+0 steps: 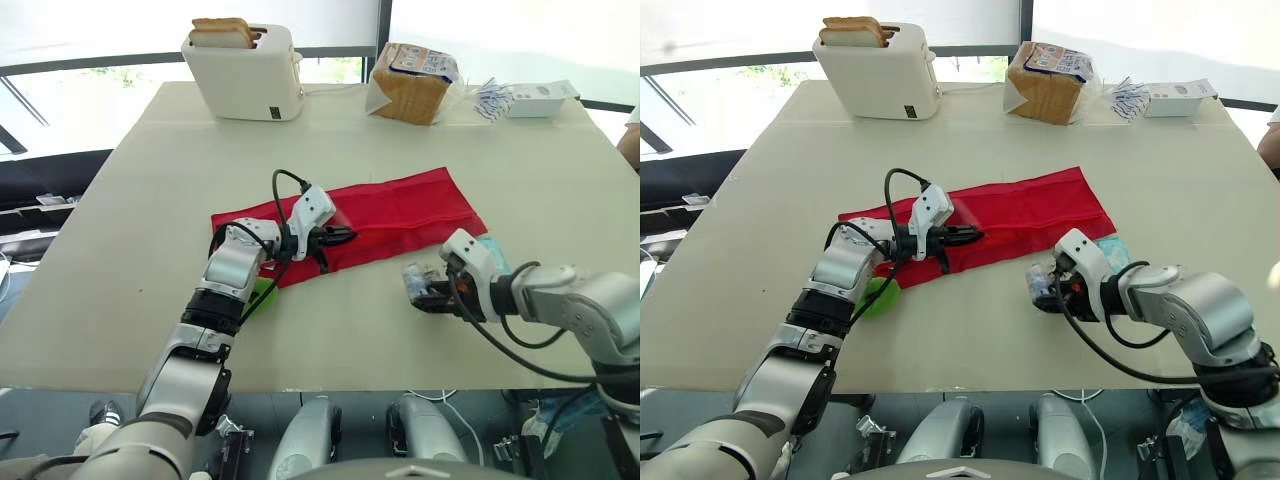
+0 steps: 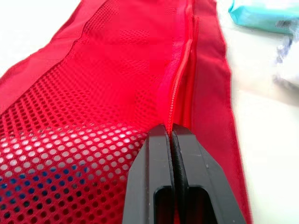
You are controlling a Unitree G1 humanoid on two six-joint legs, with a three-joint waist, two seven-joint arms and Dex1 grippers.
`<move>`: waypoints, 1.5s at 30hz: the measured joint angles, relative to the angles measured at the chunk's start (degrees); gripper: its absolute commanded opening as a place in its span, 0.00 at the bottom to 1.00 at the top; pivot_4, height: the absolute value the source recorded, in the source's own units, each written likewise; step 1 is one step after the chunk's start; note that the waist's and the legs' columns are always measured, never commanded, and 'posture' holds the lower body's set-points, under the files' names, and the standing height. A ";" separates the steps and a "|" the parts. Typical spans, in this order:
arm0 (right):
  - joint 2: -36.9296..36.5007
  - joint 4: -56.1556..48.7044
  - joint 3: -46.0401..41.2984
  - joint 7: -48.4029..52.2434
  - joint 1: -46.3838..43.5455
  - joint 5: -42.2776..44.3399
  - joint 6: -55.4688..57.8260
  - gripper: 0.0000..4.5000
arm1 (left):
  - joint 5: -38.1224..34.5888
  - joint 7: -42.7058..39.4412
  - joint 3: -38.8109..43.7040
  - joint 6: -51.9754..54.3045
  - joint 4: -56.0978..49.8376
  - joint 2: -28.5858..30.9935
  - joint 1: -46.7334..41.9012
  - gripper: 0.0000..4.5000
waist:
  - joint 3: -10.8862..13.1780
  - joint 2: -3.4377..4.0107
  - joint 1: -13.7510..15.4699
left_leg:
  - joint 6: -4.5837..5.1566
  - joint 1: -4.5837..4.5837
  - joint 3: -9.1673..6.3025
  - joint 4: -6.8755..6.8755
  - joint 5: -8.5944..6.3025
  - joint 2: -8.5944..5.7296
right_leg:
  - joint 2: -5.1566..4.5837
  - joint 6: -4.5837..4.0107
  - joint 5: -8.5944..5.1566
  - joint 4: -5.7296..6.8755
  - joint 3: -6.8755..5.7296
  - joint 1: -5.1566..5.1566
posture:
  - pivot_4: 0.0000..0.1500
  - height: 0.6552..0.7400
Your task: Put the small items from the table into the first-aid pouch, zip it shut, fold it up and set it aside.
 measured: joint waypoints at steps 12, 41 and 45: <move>3.60 -5.66 -2.52 -7.86 1.46 -0.25 3.08 0.67 | 0.08 -0.22 -0.32 -0.06 0.20 -0.07 -0.65 0.00 | -0.01 -0.02 0.15 | -0.01 -0.02 0.00 0.03 0.00 0.00 | -0.02 0.01 0.00 0.02 0.00 0.00 | 1.00 1.00; 13.88 -17.98 -4.23 -25.30 8.47 -4.23 11.84 0.62 | 0.26 -0.29 -1.15 0.42 -0.38 1.18 -0.52 0.00 | -0.02 -0.04 -0.06 | -0.01 0.01 -0.02 0.02 0.01 0.00 | 0.03 0.01 0.00 0.03 -0.02 0.01 | 1.00 1.00; 16.55 -17.82 -3.75 -26.50 8.38 -5.58 11.51 0.29 | 0.25 -0.34 -1.19 0.50 -0.49 1.21 -0.52 0.00 | -0.02 -0.04 -0.07 | -0.01 0.01 -0.02 0.02 0.01 0.00 | 0.03 0.01 0.00 0.03 -0.02 0.01 | 1.00 1.00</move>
